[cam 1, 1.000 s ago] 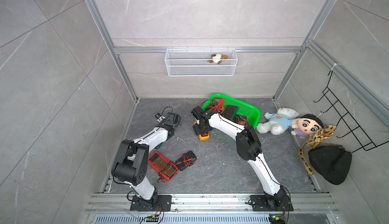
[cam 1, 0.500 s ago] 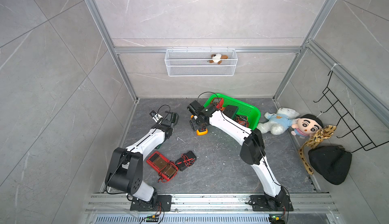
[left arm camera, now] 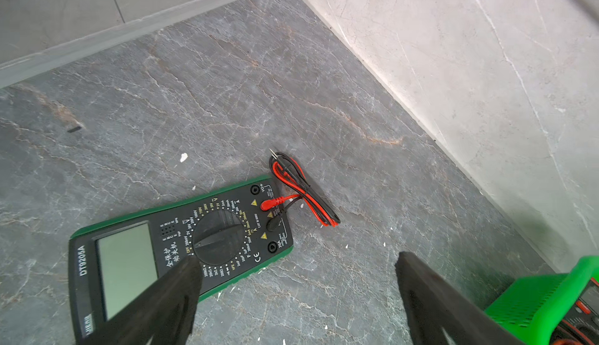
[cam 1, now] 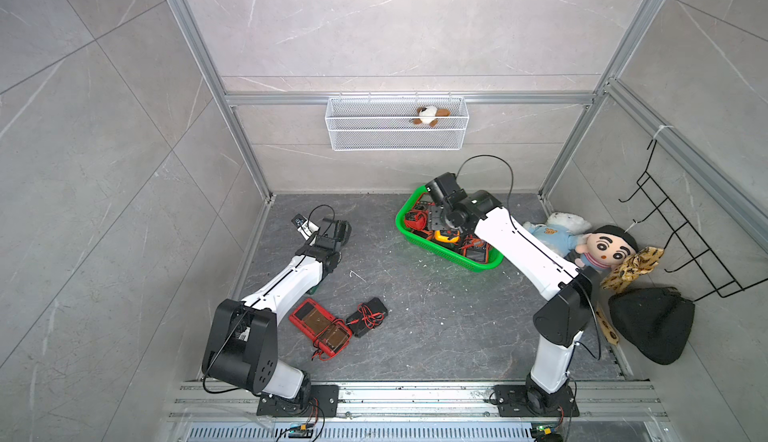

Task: Put the multimeter into the basket
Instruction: Place the multimeter in the basket.

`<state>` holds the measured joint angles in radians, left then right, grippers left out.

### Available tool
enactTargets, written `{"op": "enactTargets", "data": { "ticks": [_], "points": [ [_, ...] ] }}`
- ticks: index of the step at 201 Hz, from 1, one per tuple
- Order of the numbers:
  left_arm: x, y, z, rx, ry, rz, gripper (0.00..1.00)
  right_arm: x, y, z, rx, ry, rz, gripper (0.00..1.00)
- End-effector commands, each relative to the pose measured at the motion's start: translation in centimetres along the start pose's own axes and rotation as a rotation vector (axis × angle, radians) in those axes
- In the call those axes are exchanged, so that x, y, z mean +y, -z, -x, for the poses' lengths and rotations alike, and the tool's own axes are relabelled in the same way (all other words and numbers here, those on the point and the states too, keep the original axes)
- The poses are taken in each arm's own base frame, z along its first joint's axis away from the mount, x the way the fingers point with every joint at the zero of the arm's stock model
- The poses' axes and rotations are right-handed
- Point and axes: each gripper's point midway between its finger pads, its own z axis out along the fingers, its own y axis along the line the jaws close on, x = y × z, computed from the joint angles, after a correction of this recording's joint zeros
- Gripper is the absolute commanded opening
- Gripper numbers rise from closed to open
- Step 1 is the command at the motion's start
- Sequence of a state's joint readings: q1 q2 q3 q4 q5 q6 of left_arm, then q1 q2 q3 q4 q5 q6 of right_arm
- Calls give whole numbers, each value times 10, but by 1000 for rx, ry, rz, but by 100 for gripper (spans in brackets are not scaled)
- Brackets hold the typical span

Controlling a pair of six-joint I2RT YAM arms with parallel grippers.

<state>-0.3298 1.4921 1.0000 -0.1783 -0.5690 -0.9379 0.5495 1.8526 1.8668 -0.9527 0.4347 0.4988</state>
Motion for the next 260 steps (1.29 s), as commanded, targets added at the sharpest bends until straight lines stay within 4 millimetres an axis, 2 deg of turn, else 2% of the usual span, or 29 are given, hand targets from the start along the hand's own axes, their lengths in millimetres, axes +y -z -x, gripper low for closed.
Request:
{"op": "enactTargets", "data": {
  "ticks": [1, 35, 69, 146, 210, 260],
  "points": [
    [-14, -3, 3, 6, -16, -37, 98, -41, -6, 1, -5, -137, -67, 0],
    [-23, -7, 0, 30, -25, -67, 98, -83, -31, -15, 45, -208, -147, 0],
    [-28, -10, -5, 50, -15, -84, 98, -99, -59, -25, 83, -247, -174, 0],
    [-21, -8, -8, 59, -7, -69, 98, -104, -104, -34, 127, -271, -207, 5],
    [-19, -12, -13, 71, -5, -62, 98, -100, -121, -45, 160, -284, -195, 8],
    [-21, -15, -15, 80, -9, -67, 98, -94, -135, -50, 177, -281, -187, 15]
  ]
}}
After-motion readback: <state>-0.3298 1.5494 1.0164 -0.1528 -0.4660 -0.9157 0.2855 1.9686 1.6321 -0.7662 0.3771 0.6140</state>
